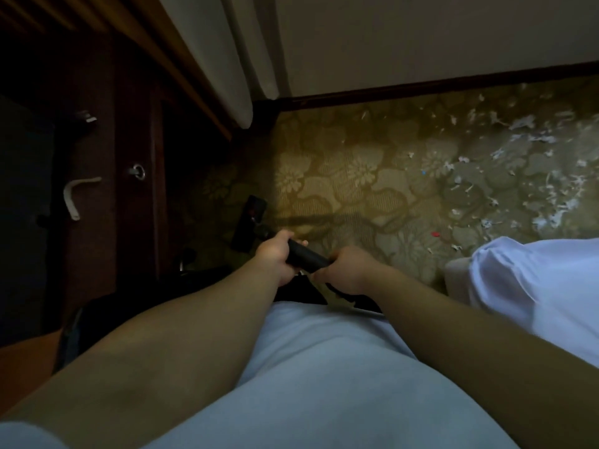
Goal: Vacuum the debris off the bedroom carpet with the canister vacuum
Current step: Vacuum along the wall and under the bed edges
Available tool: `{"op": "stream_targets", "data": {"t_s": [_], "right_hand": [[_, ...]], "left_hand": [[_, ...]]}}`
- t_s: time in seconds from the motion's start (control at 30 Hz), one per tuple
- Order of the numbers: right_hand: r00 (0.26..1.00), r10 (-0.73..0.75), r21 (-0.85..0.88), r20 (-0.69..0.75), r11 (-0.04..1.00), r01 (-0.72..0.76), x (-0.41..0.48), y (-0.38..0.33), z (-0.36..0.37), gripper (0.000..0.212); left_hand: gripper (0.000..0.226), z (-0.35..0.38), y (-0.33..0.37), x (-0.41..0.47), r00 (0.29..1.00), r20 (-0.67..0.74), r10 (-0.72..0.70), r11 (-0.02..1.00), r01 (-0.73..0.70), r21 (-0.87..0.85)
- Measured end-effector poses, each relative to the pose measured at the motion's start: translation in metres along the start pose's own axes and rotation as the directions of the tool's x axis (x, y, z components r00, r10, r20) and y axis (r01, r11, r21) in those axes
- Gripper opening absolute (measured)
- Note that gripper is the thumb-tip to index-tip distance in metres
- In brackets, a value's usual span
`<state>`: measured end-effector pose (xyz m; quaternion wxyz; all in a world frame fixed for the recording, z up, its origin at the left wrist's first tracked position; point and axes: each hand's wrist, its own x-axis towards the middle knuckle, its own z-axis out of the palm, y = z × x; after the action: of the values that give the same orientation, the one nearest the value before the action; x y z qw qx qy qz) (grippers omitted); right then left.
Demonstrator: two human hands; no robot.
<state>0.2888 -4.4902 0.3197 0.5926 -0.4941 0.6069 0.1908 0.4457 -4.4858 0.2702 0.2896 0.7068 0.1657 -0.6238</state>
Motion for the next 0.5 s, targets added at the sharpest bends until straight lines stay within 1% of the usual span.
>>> {"op": "stream_targets", "data": {"t_s": [0.1, 0.2, 0.27, 0.33, 0.43, 0.5], "right_hand": [[1.0, 0.007, 0.032, -0.02, 0.999, -0.006, -0.007, 0.021, -0.015, 0.041], [0.998, 0.036, 0.041, -0.051, 0.999, -0.034, -0.021, 0.053, -0.04, 0.041], [0.997, 0.06, 0.093, -0.046, 0.994, -0.055, -0.034, 0.083, -0.061, 0.037], [0.995, 0.089, 0.14, -0.038, 0.987, -0.083, -0.048, 0.118, -0.084, 0.034], [0.989, 0.148, 0.17, -0.02, 0.975, -0.142, -0.072, 0.168, -0.12, 0.035], [0.984, 0.179, 0.187, -0.017, 0.967, -0.173, -0.09, 0.198, -0.144, 0.038]], "left_hand": [[0.025, 0.022, -0.009, -0.007, 0.999, 0.035, -0.023, 1.0, 0.022, 0.015], [0.019, 0.062, -0.027, -0.016, 0.996, 0.08, -0.049, 0.997, 0.045, 0.056], [0.016, 0.094, -0.048, -0.024, 0.993, 0.098, -0.07, 0.993, 0.06, 0.099], [0.02, 0.128, -0.073, -0.033, 0.988, 0.119, -0.099, 0.988, 0.083, 0.13], [0.012, 0.181, -0.112, -0.051, 0.978, 0.154, -0.138, 0.976, 0.108, 0.188], [0.013, 0.218, -0.136, -0.064, 0.971, 0.187, -0.15, 0.966, 0.104, 0.236]]}}
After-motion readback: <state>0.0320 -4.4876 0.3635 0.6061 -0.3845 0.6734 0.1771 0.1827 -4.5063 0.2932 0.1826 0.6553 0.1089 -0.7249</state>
